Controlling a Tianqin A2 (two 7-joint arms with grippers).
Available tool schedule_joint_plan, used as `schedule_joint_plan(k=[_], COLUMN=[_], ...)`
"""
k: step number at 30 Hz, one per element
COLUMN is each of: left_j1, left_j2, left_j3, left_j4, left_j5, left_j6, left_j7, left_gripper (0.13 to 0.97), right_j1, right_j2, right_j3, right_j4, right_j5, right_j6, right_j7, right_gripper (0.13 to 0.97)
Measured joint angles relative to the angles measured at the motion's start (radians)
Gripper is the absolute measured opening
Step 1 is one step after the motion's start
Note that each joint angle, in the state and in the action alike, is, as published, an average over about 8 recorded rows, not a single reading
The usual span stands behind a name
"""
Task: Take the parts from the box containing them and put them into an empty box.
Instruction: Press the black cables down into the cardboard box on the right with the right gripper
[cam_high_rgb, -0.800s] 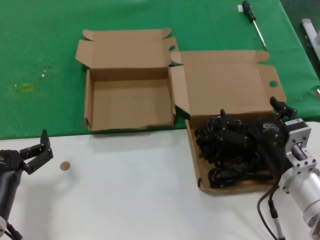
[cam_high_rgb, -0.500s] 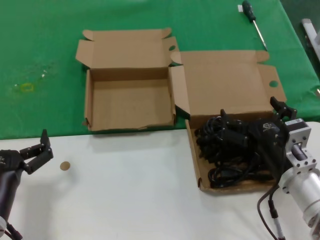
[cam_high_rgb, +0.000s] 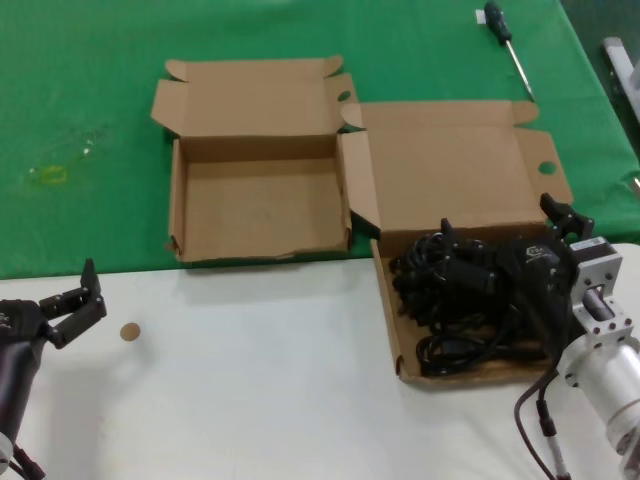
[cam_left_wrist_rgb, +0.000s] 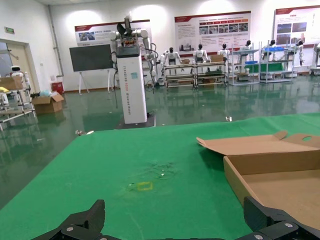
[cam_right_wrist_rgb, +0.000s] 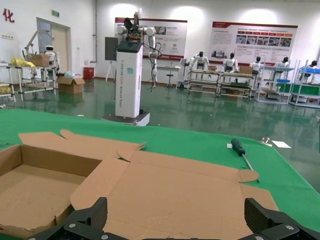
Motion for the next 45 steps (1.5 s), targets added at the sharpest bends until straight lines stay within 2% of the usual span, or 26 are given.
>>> schedule_joint_plan(k=[33,42,45], left_j1=[0.000,0.000,0.000], left_j2=[0.000,0.000,0.000], left_j3=[0.000,0.000,0.000], left_j4=[0.000,0.000,0.000], left_j5=[0.000,0.000,0.000], left_j6=[0.000,0.000,0.000], left_j7=[0.000,0.000,0.000], left_gripper=[0.966,0.945,0.911], right_j1=[0.000,0.003,0.007], right_j2=[0.000,0.022,0.052], right_j3=[0.000,-0.020,-0.047], right_j4=[0.000,0.001,0.003], right_j5=[0.000,0.011,0.030], right_j6=[0.000,0.020,0.045], right_j7=[0.000,0.005,0.008], right_gripper=[0.966,0.966,0.966])
